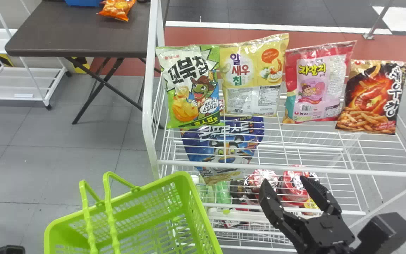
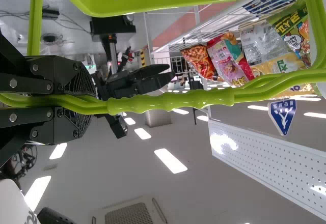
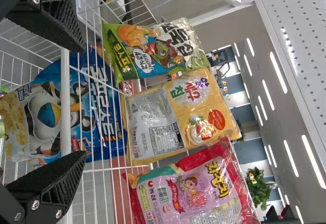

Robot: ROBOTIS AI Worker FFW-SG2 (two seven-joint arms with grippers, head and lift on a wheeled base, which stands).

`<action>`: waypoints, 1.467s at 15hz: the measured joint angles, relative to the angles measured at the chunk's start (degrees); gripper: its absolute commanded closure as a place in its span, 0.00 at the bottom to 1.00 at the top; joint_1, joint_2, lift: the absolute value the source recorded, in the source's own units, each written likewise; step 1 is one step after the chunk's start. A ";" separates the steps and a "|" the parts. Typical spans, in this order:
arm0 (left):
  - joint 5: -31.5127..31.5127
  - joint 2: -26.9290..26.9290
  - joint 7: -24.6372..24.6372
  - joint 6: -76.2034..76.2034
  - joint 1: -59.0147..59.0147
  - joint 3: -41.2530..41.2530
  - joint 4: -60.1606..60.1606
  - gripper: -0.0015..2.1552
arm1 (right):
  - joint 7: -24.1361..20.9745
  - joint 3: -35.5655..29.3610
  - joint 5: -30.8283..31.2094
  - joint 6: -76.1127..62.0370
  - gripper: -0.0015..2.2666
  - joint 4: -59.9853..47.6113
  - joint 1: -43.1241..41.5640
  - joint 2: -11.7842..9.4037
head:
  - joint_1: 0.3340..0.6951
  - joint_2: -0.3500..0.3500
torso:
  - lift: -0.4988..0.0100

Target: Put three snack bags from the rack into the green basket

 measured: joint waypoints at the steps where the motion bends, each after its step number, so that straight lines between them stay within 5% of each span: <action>1: 0.00 0.00 0.00 0.01 0.00 0.00 0.00 1.00 | 0.01 0.10 0.00 -0.05 0.04 -0.04 0.00 0.00 | 1.00 0.48 | 0.98; 13: 0.08 0.10 0.00 0.20 0.47 0.11 0.00 1.00 | -0.95 2.15 0.76 -0.05 0.04 0.68 -1.92 0.00 | 1.00 0.53 | 0.98; 22: 0.19 0.41 0.00 0.57 1.21 0.68 -0.57 1.00 | -8.01 9.41 2.79 10.52 0.04 14.10 -27.40 0.00 | 1.00 0.69 | 0.98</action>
